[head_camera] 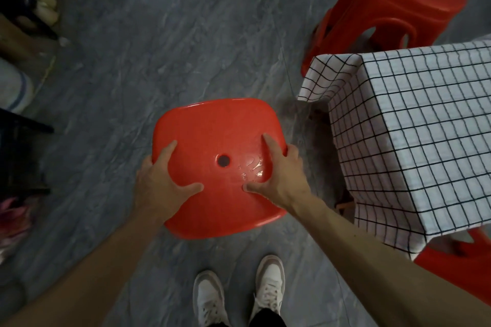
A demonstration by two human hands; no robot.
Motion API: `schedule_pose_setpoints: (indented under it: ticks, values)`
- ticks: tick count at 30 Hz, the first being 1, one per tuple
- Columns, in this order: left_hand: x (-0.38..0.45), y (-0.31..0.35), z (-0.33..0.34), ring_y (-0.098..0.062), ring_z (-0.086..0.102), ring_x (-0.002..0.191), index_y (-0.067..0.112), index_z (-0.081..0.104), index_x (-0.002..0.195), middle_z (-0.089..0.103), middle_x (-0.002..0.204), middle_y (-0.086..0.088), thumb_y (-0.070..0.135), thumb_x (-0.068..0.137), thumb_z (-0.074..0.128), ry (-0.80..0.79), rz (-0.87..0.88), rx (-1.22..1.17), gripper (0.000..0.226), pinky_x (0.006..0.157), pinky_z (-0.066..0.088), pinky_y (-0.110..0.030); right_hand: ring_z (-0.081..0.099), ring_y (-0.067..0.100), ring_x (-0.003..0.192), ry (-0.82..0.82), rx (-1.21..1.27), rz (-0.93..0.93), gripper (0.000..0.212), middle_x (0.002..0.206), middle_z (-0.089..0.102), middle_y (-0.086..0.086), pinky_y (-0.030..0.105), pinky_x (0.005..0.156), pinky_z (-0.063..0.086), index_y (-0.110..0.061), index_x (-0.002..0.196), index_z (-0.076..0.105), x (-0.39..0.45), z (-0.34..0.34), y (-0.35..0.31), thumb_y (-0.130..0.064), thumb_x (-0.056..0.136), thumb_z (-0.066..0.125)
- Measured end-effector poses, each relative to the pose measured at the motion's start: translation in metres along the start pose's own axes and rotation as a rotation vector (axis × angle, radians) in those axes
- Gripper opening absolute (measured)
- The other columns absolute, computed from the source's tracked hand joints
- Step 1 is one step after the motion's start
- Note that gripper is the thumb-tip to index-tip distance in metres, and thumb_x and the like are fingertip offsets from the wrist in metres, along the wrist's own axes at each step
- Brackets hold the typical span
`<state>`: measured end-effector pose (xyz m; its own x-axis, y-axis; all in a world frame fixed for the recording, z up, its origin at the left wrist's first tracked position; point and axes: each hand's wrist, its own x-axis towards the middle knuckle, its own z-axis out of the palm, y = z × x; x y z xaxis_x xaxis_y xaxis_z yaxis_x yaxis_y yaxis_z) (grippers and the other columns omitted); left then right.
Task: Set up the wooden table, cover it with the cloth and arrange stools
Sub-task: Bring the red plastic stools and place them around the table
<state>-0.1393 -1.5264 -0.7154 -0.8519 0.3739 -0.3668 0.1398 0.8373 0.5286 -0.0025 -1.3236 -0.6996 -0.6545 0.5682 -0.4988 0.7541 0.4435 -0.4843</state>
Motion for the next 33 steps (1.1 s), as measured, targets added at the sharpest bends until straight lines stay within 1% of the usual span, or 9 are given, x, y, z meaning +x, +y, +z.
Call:
schedule_pose_setpoints:
  ticks: [5, 8, 13, 17, 19, 21, 25, 30, 33]
  values:
    - [0.001, -0.03, -0.016, -0.034, 0.049, 0.12, 0.035, 0.038, 0.148, 0.052, 0.131, -0.018, 0.039, 0.05, 0.095, 0.036, 0.013, 0.005, 0.113, 0.105, 0.041, -0.045, 0.028, 0.035, 0.136, -0.022, -0.002, -0.024, 0.127, 0.148, 0.017, 0.01, 0.058, 0.109, 0.036, -0.049, 0.149, 0.008, -0.002, 0.019, -0.022, -0.054, 0.052, 0.09]
    - [0.002, -0.041, -0.023, -0.033, 0.049, 0.123, 0.035, 0.039, 0.147, 0.05, 0.135, -0.016, 0.037, 0.049, 0.096, 0.041, 0.019, -0.016, 0.113, 0.106, 0.042, -0.046, 0.029, 0.034, 0.135, -0.019, 0.0, -0.022, 0.127, 0.146, 0.017, 0.01, 0.058, 0.108, 0.037, -0.05, 0.149, 0.007, -0.005, 0.026, -0.03, -0.052, 0.053, 0.091]
    - [-0.001, -0.044, -0.026, -0.032, 0.04, 0.132, 0.04, 0.033, 0.149, 0.039, 0.143, -0.016, 0.036, 0.048, 0.096, -0.01, 0.023, -0.011, 0.119, 0.112, 0.036, -0.043, 0.029, 0.035, 0.136, -0.011, -0.021, -0.026, 0.126, 0.148, 0.016, 0.01, 0.058, 0.108, 0.037, -0.051, 0.149, 0.005, -0.008, 0.029, -0.03, -0.054, 0.054, 0.089]
    - [-0.006, -0.036, -0.026, -0.033, 0.034, 0.136, 0.042, 0.026, 0.151, 0.026, 0.149, -0.019, 0.033, 0.054, 0.095, -0.027, -0.025, -0.029, 0.119, 0.114, 0.032, -0.042, 0.031, 0.035, 0.135, -0.005, -0.002, 0.013, 0.126, 0.145, 0.02, 0.012, 0.058, 0.108, 0.036, -0.053, 0.148, 0.005, -0.01, 0.029, -0.033, -0.052, 0.054, 0.09]
    - [-0.006, -0.034, -0.025, -0.033, 0.036, 0.133, 0.042, 0.025, 0.152, 0.03, 0.145, -0.021, 0.032, 0.056, 0.094, -0.023, -0.043, -0.02, 0.118, 0.112, 0.033, -0.042, 0.032, 0.034, 0.134, -0.001, 0.005, 0.023, 0.126, 0.144, 0.023, 0.012, 0.057, 0.109, 0.036, -0.052, 0.148, 0.007, -0.011, 0.029, -0.033, -0.052, 0.054, 0.09]
    - [-0.003, -0.034, -0.026, -0.032, 0.037, 0.132, 0.04, 0.029, 0.151, 0.037, 0.142, -0.021, 0.03, 0.055, 0.094, -0.013, -0.036, -0.027, 0.116, 0.11, 0.034, -0.04, 0.032, 0.034, 0.133, 0.017, 0.011, 0.028, 0.125, 0.143, 0.024, 0.012, 0.057, 0.109, 0.036, -0.051, 0.149, 0.008, -0.012, 0.031, -0.032, -0.053, 0.054, 0.089]
    - [0.009, -0.036, -0.03, -0.03, 0.04, 0.132, 0.035, 0.033, 0.151, 0.041, 0.143, -0.017, 0.028, 0.054, 0.095, -0.043, 0.02, -0.004, 0.115, 0.111, 0.033, -0.038, 0.032, 0.034, 0.132, 0.044, 0.018, 0.051, 0.124, 0.142, 0.025, 0.013, 0.056, 0.108, 0.037, -0.048, 0.15, 0.007, -0.015, 0.037, -0.028, -0.057, 0.056, 0.087]
    - [0.0, -0.034, -0.029, -0.029, 0.037, 0.135, 0.034, 0.03, 0.152, 0.033, 0.147, -0.015, 0.031, 0.055, 0.094, -0.03, -0.002, 0.019, 0.116, 0.112, 0.033, -0.039, 0.031, 0.034, 0.132, 0.04, -0.006, 0.035, 0.124, 0.142, 0.025, 0.013, 0.056, 0.108, 0.037, -0.044, 0.151, 0.008, -0.013, 0.034, -0.028, -0.056, 0.057, 0.088]
    - [-0.013, -0.034, -0.028, -0.031, 0.04, 0.132, 0.03, 0.029, 0.153, 0.032, 0.146, -0.015, 0.031, 0.055, 0.095, -0.013, -0.04, 0.02, 0.119, 0.111, 0.036, -0.041, 0.03, 0.033, 0.134, 0.019, -0.013, 0.014, 0.125, 0.144, 0.024, 0.013, 0.056, 0.109, 0.036, -0.045, 0.151, 0.006, -0.014, 0.034, -0.03, -0.054, 0.057, 0.088]
